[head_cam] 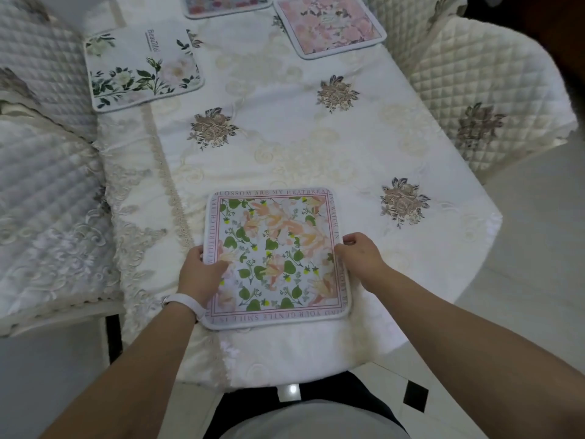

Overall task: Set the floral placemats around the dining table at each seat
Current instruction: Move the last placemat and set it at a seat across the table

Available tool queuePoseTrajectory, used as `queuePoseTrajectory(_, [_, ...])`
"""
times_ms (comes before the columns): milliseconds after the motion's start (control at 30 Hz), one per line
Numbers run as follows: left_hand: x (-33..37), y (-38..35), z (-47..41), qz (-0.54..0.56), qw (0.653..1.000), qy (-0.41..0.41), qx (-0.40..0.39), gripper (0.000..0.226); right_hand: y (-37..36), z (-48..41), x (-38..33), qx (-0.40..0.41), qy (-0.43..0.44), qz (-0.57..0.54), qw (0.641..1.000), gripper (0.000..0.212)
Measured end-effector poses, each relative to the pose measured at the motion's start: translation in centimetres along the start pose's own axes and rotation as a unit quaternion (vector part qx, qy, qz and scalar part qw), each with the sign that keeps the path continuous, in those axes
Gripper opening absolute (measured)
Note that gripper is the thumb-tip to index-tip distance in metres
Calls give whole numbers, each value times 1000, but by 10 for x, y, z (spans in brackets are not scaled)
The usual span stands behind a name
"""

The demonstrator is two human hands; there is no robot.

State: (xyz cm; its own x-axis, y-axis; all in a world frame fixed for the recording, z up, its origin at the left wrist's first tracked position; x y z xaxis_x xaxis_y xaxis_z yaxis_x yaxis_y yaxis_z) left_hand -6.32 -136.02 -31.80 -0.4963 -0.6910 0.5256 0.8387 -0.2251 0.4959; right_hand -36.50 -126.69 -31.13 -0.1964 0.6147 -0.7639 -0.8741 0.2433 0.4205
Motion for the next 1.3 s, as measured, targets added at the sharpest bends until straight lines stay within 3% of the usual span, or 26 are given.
queuePoseTrajectory(133, [-4,-3,6,17,1000,-7,2,41,-6,9,-1,-40,-3,-11,999,15])
queuePoseTrajectory(300, [-4,0,15,46,998,-35,-29,41,-5,31,-11,-26,26,8,999,10])
queuePoseTrajectory(800, [41,-39,78,13,965,-173,-197,33,68,128,17,193,15,-58,979,14])
queuePoseTrajectory(1067, [68,-106,144,6,946,-203,-252,32,139,164,69,274,11,-129,953,17])
queuePoseTrajectory(1300, [75,-217,226,-40,937,-212,-274,35,248,196,143,315,-5,-156,936,15])
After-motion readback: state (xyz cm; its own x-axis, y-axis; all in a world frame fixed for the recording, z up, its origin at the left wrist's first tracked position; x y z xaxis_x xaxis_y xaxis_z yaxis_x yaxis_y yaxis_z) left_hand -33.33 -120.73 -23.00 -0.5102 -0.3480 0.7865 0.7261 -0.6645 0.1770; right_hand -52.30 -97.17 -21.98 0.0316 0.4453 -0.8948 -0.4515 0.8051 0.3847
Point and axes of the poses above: each hand's wrist, its own z-axis away from the middle knuckle, its own y-axis out of the back of the hand, x = y × z, the point moved 3 cm from there along -z, towards the middle knuckle, and after that the axes turned 14 degrees about y, right-handed, at the moved point
